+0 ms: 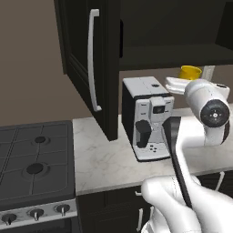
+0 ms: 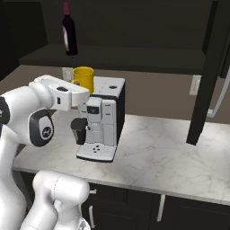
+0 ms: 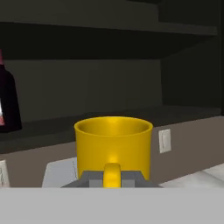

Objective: Open the cabinet directly in front. Then move the wine and the mug to the dining counter with the candle on it.

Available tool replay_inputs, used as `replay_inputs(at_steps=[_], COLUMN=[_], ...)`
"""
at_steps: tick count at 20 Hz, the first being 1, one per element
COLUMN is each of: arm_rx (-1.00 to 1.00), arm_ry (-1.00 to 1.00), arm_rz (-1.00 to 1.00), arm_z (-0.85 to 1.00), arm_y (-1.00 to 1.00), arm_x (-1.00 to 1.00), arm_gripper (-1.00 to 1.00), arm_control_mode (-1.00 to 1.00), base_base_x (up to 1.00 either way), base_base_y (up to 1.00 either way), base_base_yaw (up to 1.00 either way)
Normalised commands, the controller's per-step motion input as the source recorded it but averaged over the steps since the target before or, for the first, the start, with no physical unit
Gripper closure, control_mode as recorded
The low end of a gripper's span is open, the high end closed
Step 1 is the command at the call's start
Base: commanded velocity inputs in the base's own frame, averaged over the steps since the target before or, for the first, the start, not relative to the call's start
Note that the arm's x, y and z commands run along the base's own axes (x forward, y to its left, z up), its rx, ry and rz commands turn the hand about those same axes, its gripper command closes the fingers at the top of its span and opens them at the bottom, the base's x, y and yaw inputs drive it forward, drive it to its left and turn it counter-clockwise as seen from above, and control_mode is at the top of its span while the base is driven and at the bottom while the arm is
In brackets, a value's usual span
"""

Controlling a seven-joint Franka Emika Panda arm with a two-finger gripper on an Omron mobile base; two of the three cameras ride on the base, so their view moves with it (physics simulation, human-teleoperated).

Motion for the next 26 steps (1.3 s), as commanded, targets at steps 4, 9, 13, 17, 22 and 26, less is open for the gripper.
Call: replay_inputs(at_steps=[4, 9, 13, 17, 22, 26], arm_rx=[0.00, 0.00, 0.00, 0.00, 0.00, 0.00], arm_ry=[-0.01, -0.02, -0.18, -0.37, -0.04, 0.05], arm_rz=[0.09, 0.01, 0.00, 0.00, 0.00, 0.26], arm_z=[-0.16, 0.00, 0.00, 0.00, 0.00, -0.04], arm_y=[0.00, 0.00, 0.00, 0.00, 0.00, 0.00], arm_x=[-0.42, -0.02, -0.14, -0.38, -0.01, -0.14], arm_gripper=[1.00, 1.00, 1.00, 1.00, 1.00, 1.00], arm_control_mode=[-1.00, -1.00, -1.00, -1.00, -1.00, -1.00], base_base_x=[0.00, 0.00, 0.00, 0.00, 0.00, 0.00], base_base_y=[0.00, 0.00, 0.00, 0.00, 0.00, 0.00], base_base_yaw=[0.00, 0.00, 0.00, 0.00, 0.00, 0.00])
